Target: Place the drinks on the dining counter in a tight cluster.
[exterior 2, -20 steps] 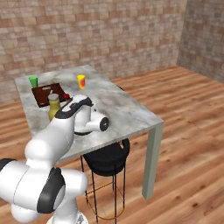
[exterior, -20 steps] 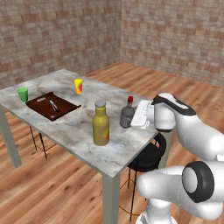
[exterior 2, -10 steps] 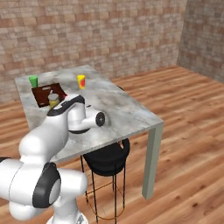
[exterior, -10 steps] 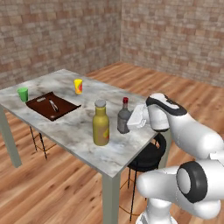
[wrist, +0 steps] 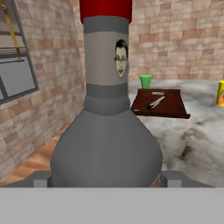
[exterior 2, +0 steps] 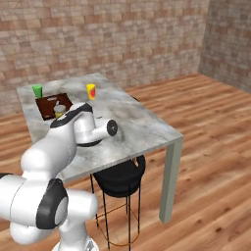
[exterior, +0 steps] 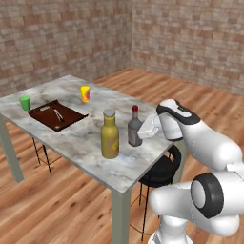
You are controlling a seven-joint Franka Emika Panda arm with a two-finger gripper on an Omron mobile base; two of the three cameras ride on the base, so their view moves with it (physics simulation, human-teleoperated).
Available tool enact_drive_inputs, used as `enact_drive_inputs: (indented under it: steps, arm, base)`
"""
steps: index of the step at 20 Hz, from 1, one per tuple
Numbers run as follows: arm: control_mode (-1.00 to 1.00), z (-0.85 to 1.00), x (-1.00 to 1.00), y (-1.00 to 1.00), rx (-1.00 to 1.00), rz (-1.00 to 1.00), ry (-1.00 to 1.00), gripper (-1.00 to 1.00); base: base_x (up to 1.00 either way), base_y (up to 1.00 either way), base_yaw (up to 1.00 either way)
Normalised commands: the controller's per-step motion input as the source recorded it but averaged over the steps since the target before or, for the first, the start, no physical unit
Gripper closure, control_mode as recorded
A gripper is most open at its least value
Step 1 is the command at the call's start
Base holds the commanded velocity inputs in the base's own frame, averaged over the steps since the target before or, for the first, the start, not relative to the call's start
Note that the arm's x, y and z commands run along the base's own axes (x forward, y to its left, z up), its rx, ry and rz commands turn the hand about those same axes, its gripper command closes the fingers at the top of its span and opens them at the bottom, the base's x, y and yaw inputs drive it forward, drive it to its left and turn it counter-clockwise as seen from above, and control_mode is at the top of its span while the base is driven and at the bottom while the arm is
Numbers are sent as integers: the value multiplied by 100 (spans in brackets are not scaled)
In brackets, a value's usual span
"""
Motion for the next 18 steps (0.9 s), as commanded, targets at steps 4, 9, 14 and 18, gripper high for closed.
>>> enact_drive_inputs:
  steps: [4, 9, 14, 18]
  arm:
    - [-100, -16, 0, 0, 0, 0, 0, 100]
    - [-100, -26, 2, 0, 0, 0, 0, 100]
    - [-100, -30, 5, 0, 0, 0, 0, 100]
    - [-100, -24, 5, 0, 0, 0, 0, 100]
  base:
    - [0, 0, 0]
    - [0, 0, 0]
    - [0, 0, 0]
    - [0, 0, 0]
